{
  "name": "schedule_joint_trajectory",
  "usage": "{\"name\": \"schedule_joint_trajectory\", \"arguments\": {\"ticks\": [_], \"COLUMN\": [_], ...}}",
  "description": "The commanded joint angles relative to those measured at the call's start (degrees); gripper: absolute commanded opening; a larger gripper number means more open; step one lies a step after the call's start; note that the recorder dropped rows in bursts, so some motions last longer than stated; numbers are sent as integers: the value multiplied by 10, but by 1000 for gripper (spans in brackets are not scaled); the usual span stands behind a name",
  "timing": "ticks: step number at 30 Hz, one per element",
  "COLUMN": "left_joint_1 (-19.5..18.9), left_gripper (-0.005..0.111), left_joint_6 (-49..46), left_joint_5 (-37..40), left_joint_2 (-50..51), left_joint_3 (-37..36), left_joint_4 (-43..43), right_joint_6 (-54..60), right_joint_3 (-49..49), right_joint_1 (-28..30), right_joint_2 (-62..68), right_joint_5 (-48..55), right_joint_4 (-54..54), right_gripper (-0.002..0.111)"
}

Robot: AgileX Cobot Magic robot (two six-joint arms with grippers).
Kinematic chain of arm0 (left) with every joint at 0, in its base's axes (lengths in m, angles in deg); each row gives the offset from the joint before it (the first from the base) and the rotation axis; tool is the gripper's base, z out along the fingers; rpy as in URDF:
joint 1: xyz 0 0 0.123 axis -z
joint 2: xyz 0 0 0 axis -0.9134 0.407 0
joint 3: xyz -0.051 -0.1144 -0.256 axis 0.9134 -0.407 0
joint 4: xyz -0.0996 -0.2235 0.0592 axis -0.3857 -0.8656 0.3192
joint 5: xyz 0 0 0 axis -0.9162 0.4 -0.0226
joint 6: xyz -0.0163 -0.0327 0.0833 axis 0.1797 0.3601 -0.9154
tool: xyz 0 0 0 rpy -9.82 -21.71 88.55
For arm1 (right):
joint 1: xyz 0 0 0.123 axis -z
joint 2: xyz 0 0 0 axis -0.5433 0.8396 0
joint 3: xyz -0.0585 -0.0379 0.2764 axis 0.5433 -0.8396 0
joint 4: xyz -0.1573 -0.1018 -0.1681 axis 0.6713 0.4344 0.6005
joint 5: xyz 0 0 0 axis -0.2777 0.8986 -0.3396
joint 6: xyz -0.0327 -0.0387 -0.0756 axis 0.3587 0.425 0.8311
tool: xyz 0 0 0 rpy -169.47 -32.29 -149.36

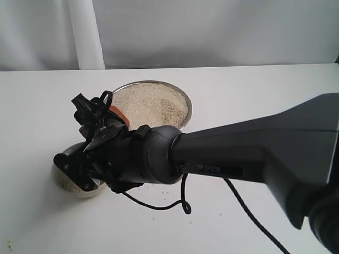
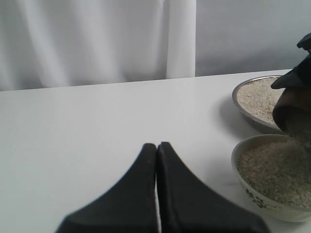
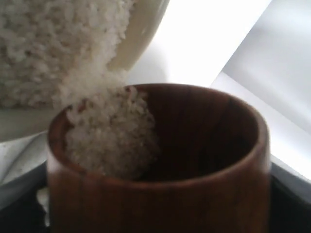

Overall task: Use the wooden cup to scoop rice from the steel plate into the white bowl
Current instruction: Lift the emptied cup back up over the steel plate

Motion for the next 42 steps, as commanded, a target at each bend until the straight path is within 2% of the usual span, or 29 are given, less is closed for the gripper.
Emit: {"name": "schedule_joint_trajectory", "arguments": {"ticks": [1, 13, 36, 38, 42], "left_joint_1": [2, 2, 2, 2, 2], "left_gripper": [0, 0, 0, 0, 0], "left_joint_6": [3, 3, 3, 3, 3], "left_joint_5": [-6, -6, -6, -6, -6], "left_joint_2": [0, 0, 0, 0, 0], "left_joint_3": [-1, -1, -1, -1, -1], "left_joint_4": [-5, -5, -5, -5, -5], "right_joint_6": [-2, 22, 42, 15, -111], "right_joint_3": [-1, -1, -1, -1, -1], "right_joint_1": [-16, -49, -49, -49, -39], "right_joint_2": [-14, -14, -14, -14, -22], "right_joint_5": [5, 22, 67, 66, 59], "right_joint_4": [25, 70, 136, 134, 115], "right_gripper": [0, 0, 0, 0, 0]}}
